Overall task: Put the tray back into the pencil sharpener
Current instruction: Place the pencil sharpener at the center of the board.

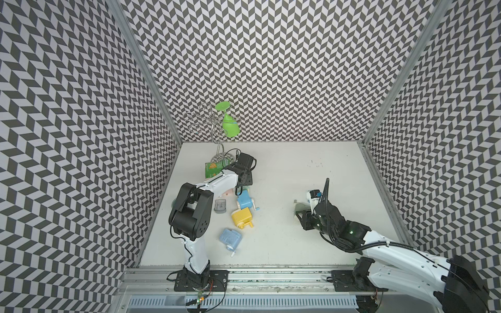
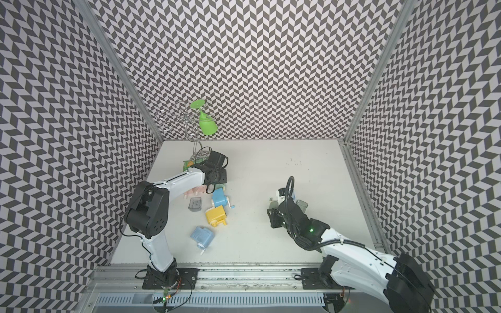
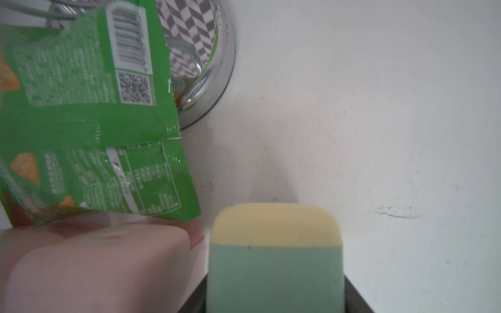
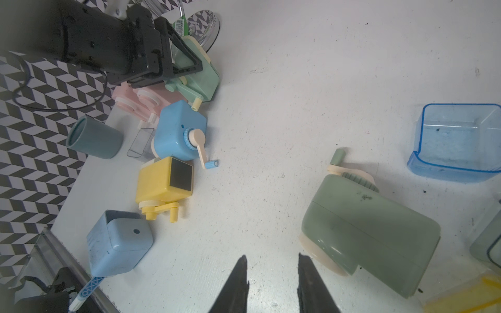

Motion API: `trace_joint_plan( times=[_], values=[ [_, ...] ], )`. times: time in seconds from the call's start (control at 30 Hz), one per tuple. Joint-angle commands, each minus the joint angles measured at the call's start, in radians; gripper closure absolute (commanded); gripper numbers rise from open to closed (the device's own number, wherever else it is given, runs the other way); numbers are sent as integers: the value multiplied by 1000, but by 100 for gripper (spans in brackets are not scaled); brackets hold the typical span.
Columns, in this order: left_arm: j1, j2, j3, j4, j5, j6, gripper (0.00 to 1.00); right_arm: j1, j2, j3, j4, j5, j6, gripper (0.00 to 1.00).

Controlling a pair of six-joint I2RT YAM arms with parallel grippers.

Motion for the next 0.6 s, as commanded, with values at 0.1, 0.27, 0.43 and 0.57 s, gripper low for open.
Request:
trace_joint_plan(
  times=[0.1,0.27,0.43,0.57],
  values=[
    [3,-36,18,71,-17,13,93,-7,-12,-6,35,5,2,68],
    [3,11,36,49,-21,8,93,-7,-12,-3,29,10,1,68],
    [5,29,43,35,-37,-2,93,-8,-11,-5,27,12,1,68],
    [5,49,54,19,-44,-3,78,-8,-10,-3,27,12,-4,65]
  ],
)
